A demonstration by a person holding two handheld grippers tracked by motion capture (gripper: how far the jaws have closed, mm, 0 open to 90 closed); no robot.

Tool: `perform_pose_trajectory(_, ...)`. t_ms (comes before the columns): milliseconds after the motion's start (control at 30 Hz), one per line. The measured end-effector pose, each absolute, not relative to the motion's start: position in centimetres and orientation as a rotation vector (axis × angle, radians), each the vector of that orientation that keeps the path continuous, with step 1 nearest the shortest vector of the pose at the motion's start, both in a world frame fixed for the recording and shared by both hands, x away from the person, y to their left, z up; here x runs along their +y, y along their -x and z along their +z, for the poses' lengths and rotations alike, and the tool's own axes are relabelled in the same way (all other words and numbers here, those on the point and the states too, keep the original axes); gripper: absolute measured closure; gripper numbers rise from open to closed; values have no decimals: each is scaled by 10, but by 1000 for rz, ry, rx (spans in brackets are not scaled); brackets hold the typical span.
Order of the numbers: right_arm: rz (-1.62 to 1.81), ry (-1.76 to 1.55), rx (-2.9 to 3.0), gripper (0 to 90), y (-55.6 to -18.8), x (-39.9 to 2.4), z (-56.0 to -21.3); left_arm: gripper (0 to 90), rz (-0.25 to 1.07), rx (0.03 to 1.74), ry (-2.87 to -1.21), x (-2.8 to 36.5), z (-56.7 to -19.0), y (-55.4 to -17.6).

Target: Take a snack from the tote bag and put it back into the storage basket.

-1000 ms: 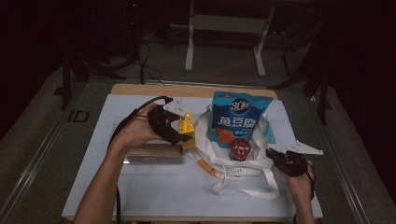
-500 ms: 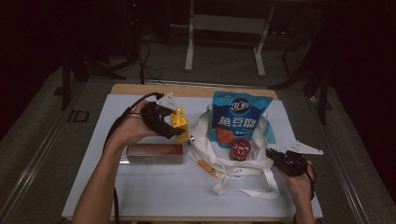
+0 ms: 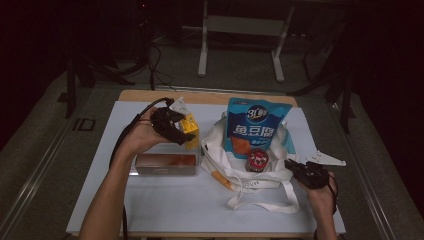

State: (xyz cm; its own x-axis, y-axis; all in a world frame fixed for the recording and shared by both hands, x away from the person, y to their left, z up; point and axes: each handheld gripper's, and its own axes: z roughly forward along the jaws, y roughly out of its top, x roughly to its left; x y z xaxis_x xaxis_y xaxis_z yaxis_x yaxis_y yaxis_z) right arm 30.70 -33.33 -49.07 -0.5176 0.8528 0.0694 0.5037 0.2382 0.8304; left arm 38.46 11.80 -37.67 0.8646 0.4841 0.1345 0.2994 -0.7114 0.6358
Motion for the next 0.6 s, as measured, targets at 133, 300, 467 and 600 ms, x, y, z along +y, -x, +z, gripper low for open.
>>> perform_pose_trajectory(133, 1187, -1245, 2118, 833, -307, -333, -491, 289, 407, 605, -2417, 119, -379, -387)
perform_pose_trajectory(300, 1188, -1246, 2118, 833, -307, -333, -491, 289, 431, 672, -2420, 123, -384, -391)
perform_pose_trajectory(467, 1188, -1246, 2116, 832, -307, -333, -491, 289, 447, 760, -2394, 128, -389, -395)
perform_pose_trajectory(600, 1186, -1246, 2118, 833, -307, -333, -491, 289, 465, 798, -2394, 133, -394, -396)
